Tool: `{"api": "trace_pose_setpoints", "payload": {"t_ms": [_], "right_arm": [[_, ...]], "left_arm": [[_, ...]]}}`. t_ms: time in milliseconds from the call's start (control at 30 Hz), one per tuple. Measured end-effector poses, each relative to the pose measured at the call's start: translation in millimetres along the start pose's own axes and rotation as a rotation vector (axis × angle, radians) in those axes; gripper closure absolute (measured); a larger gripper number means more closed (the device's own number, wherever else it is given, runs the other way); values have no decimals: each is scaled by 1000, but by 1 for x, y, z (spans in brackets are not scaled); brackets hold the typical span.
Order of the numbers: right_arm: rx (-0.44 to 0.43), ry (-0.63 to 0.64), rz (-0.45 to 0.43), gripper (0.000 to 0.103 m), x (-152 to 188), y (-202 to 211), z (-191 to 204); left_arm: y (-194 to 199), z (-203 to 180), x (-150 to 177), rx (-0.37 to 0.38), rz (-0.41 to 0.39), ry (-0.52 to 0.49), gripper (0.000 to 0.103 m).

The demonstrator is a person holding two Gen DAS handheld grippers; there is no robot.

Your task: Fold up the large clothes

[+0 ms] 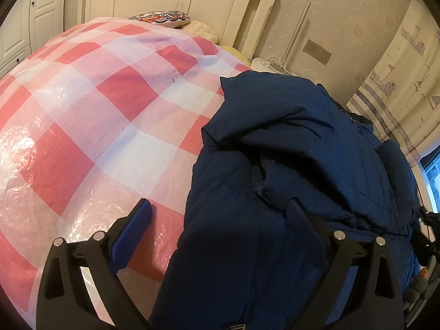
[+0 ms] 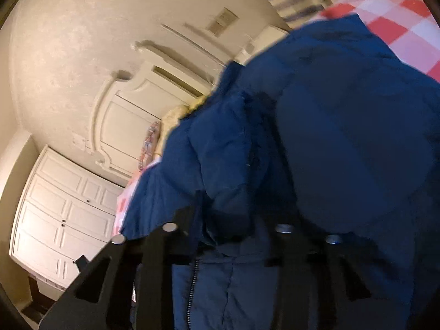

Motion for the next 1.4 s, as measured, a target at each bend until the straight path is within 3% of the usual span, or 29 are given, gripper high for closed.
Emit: {"api": "trace_pose_setpoints", "payload": {"t_ms": [100,200,300,400,500,567,600,700,900,1033,1200,1300,1400], "right_arm": [[4,118,-123,80,-4,34,27],[86,191,-205,81,-14,68,42],[169,181,-198,81,-21,77,27],[293,143,-92,81,-11,56,-8],[324,73,-15,77,1,37,-35],[342,27,-40,71,0,49,-36],[374,35,-96,71,0,61,-30],[441,137,-209,70,-2,78,-3],[563,453,-87,70,3,22,53],[673,451,78,70,4,-27,20],[666,451,64,70,8,-29,13],[673,455,66,70,10,-28,14],[682,459,63,70,12,-28,15]], "left_arm": [[-1,-1,-1,0,0,-1,5],[-1,0,0,3,-1,0,5],[-1,0,0,3,-1,0,5],[-1,0,0,3,-1,0,5],[-1,0,0,2,-1,-1,5],[-1,1,-1,7,-2,3,5],[-1,0,-1,7,-1,3,5],[-1,1,-1,1,1,-2,5],[-1,1,-1,1,-1,-1,5],[-1,3,-1,-9,-5,11,5],[33,8,-2,-119,-121,56,6],[68,-14,-16,-50,-190,31,5],[84,-59,-38,-72,-233,-88,2]]}}
Point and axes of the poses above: each gripper's, at about its wrist camera, not at the fingertips, and y roughly against the way its jaws point, z to its left, x to its underside, the point moved 3 cm from there along -y, roughly the way its jaws point, and after that the axes turned 11 degrees about z, right-handed, at the moved point
